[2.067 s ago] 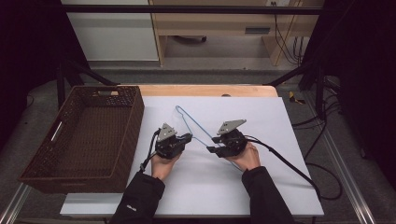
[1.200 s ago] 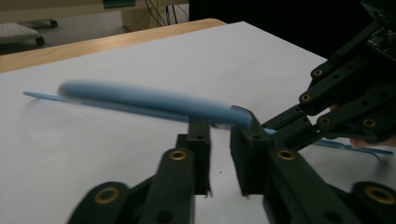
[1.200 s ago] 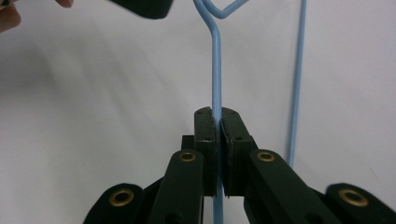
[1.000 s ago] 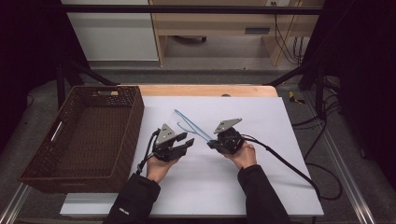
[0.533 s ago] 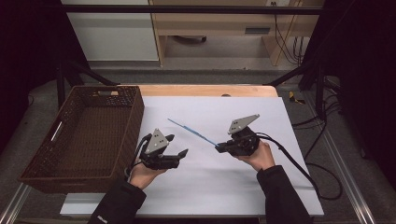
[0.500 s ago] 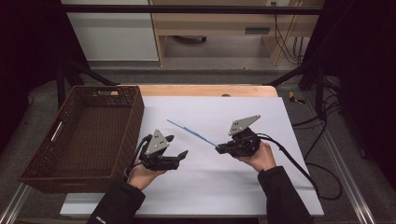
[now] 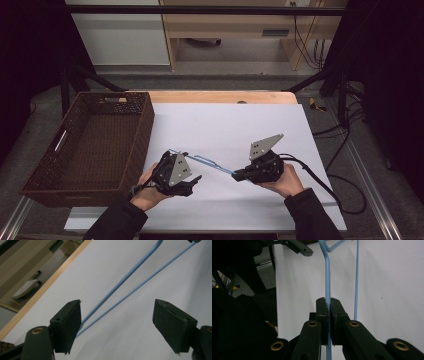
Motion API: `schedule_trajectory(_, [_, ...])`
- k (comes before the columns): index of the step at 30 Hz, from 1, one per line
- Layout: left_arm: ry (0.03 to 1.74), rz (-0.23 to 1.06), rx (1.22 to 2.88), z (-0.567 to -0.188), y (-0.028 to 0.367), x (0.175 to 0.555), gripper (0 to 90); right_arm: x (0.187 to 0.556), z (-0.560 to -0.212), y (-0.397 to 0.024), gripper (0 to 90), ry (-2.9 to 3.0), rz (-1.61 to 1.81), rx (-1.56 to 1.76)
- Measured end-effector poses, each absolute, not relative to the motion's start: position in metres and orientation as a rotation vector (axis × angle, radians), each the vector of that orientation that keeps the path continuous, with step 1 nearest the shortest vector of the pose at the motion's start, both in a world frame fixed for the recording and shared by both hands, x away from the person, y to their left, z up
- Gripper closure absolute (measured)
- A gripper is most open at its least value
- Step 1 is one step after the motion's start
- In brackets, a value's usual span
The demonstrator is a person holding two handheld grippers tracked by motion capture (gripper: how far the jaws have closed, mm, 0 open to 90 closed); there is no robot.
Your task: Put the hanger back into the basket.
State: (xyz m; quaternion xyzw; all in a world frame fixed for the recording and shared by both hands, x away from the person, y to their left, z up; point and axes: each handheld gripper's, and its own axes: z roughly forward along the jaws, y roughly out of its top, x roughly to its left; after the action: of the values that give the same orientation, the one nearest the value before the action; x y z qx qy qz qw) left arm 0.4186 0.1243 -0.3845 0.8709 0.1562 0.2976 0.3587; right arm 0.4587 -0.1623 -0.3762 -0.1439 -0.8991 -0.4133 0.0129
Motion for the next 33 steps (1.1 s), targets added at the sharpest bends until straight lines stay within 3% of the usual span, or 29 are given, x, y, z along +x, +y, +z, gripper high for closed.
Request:
schedule_trajectory(10, [0.294, 0.889, 2.292, -0.396, 0.109, 0.419, 35.5, 0.456, -0.378, -0.16, 87.4, -2.758, -1.305, -0.455])
schedule_trajectory(22, [0.25, 0.96, 2.301, -0.403, 0.108, 0.428, 64.6, 0.457, -0.384, -0.157, 87.4, -2.749, -1.271, -0.477])
schedule_trajectory(29, [0.209, 0.951, 2.308, -0.403, 0.108, 0.428, 72.7, 0.458, -0.386, -0.157, 87.4, -2.743, -1.257, -0.48])
schedule_trajectory(33, [0.209, 0.944, 2.319, -0.403, 0.109, 0.429, 69.9, 0.458, -0.386, -0.157, 87.4, -2.746, -1.254, -0.478])
